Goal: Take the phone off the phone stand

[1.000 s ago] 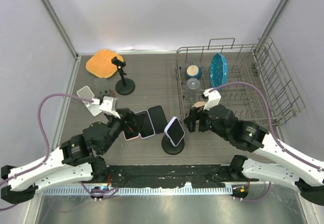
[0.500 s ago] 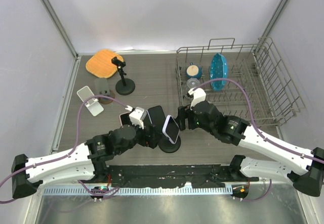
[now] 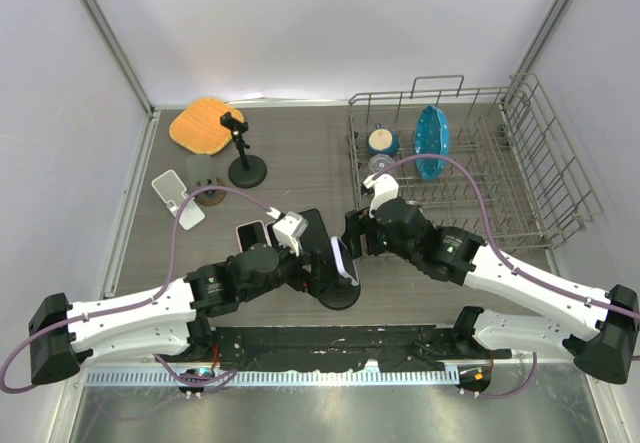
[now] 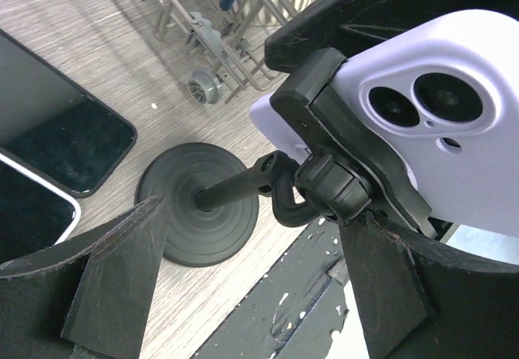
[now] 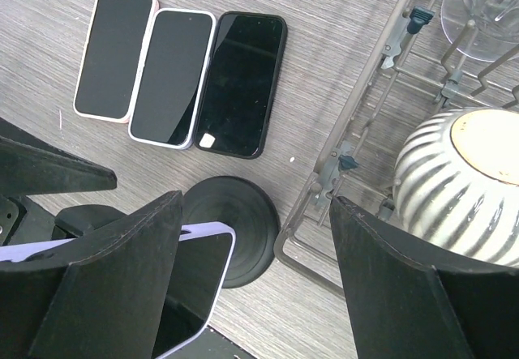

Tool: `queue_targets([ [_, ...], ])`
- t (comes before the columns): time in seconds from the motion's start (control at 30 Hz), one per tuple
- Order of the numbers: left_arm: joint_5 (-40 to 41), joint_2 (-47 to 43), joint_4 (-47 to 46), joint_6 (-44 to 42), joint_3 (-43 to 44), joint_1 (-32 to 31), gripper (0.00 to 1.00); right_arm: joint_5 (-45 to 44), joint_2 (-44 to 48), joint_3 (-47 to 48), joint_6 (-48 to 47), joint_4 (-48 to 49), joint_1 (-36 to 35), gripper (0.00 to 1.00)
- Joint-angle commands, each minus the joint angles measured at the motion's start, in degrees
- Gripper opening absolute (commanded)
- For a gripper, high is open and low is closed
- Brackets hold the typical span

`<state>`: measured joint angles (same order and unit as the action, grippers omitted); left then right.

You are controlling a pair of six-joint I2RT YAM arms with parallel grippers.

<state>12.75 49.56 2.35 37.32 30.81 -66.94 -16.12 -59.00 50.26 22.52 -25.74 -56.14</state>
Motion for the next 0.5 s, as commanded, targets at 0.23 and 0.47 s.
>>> queue_targets([
  [0.23, 3.32, -3.24, -2.88, -1.11, 0.92, -0.04, 0.89, -8.66, 4.24, 9.67, -0.03, -9.67, -0.37, 0.76],
  [0.47, 4.48, -3.86, -0.85, -2.69, 1.53, -0.04, 0.89, -0.59, 5.66, 20.04, 2.17, -16.71, -0.29, 0.75],
])
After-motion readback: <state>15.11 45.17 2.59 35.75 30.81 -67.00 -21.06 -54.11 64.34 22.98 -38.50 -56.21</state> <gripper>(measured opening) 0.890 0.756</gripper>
